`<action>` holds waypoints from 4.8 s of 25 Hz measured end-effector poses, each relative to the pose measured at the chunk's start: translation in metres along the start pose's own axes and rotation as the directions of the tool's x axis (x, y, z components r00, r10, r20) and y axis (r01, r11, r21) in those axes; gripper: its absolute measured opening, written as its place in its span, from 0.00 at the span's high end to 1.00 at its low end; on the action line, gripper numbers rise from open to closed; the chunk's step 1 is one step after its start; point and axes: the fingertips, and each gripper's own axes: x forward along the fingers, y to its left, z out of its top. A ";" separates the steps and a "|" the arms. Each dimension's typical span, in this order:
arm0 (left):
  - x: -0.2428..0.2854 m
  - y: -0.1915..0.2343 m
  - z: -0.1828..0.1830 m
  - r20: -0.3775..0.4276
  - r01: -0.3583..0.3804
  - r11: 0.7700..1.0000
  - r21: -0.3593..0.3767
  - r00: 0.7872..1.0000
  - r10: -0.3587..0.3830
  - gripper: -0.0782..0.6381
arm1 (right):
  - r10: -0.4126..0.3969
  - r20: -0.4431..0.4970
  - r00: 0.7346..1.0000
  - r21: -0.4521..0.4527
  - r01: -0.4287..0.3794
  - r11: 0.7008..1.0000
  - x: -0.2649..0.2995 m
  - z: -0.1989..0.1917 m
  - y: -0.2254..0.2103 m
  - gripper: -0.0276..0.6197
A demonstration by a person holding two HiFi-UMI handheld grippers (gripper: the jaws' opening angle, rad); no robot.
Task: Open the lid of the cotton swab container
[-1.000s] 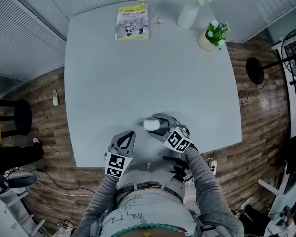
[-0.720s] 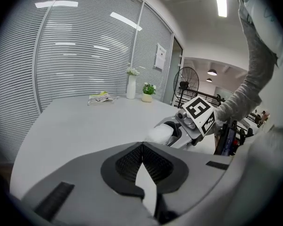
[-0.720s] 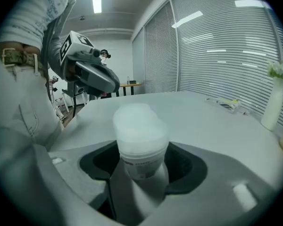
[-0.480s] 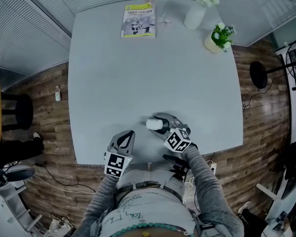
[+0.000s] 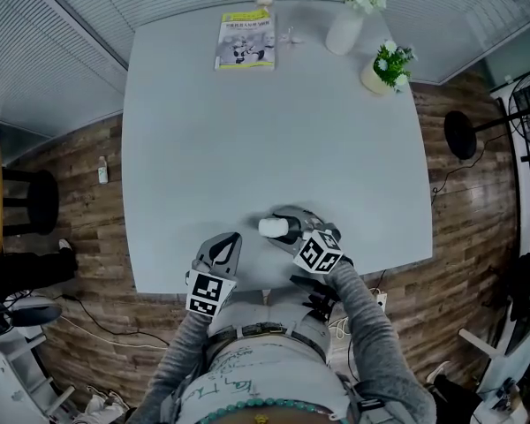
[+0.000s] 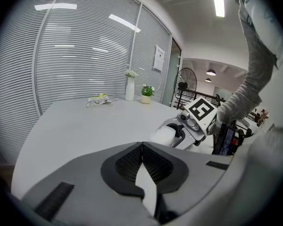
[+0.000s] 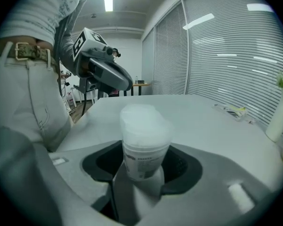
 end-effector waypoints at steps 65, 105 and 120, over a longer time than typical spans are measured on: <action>-0.098 -0.100 0.145 -0.056 0.319 0.718 0.618 0.930 -0.364 0.59 | -0.036 0.095 0.995 -0.110 0.047 0.993 -0.125 0.156 0.029 0.59; -0.082 -0.100 0.113 -0.438 0.597 0.529 0.603 0.802 -0.405 0.65 | -0.001 0.037 0.999 -0.207 0.009 0.978 -0.107 0.148 0.042 0.60; -0.086 -0.106 0.125 -0.297 0.522 0.534 0.665 0.841 -0.452 0.55 | 0.002 0.028 1.000 -0.175 0.003 0.985 -0.107 0.140 0.041 0.60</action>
